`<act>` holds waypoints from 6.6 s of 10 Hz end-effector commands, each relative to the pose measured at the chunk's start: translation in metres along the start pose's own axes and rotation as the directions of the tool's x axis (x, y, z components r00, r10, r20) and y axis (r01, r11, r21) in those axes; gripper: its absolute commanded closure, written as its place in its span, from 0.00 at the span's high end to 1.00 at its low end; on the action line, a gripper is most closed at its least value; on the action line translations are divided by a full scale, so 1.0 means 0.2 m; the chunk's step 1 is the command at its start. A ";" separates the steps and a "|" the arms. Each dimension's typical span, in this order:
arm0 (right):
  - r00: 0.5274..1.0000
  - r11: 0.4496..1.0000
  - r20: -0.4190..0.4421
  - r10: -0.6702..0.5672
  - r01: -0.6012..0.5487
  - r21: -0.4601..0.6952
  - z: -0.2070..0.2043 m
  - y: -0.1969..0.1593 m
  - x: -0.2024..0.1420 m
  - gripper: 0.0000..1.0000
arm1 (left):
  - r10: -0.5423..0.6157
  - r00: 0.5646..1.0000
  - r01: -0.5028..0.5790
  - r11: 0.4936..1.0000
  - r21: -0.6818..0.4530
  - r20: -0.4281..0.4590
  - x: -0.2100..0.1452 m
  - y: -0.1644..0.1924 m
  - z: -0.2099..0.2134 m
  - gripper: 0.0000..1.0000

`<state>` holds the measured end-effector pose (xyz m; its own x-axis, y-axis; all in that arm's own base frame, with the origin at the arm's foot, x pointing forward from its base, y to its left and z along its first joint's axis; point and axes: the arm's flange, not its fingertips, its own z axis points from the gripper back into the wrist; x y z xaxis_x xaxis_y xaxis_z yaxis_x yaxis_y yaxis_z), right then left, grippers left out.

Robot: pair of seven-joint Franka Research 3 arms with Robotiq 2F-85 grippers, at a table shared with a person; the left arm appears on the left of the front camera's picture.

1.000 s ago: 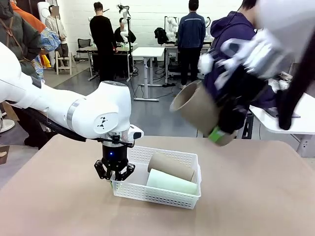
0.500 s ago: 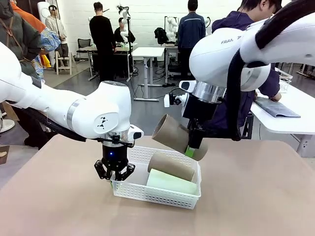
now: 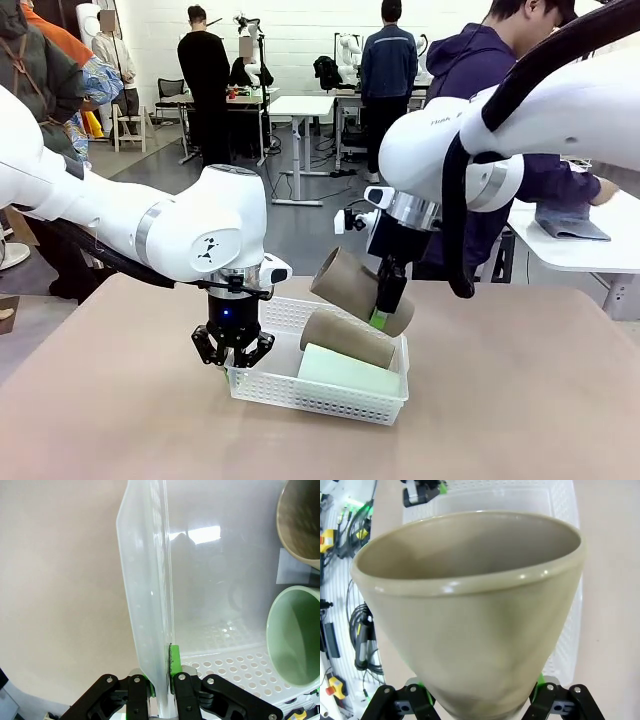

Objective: Clean and organize the cups into the basket.
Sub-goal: Pick up the Reusable plastic cup from the right side of the table and stack it inside the Organizing basket in the center of the table, then move the Organizing basket back to the left side of the table.

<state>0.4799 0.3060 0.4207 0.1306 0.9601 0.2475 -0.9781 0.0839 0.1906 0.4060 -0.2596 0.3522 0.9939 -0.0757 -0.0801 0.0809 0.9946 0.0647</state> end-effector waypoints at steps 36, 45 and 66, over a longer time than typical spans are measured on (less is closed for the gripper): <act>0.602 0.965 0.757 0.255 -0.108 -0.239 0.53 0.30 -2.00 1.00 | 0.002 1.000 -0.002 1.000 -0.001 0.005 0.00 0.00 0.01 0.00; 0.602 0.965 0.757 0.255 -0.108 -0.239 0.53 0.30 -2.00 1.00 | 0.002 1.000 -0.002 1.000 -0.001 0.005 0.00 0.00 0.01 0.00; 0.097 0.394 0.384 -0.918 0.330 0.858 0.47 0.42 -2.85 1.00 | 0.002 1.000 -0.002 1.000 -0.001 0.005 0.00 0.00 0.01 0.00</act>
<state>0.3276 -0.2589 0.3782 0.9713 -0.0626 0.2295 -0.2188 0.1440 0.9651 0.4060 -0.2596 0.3520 0.9939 -0.0756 -0.0805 0.0809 0.9946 0.0648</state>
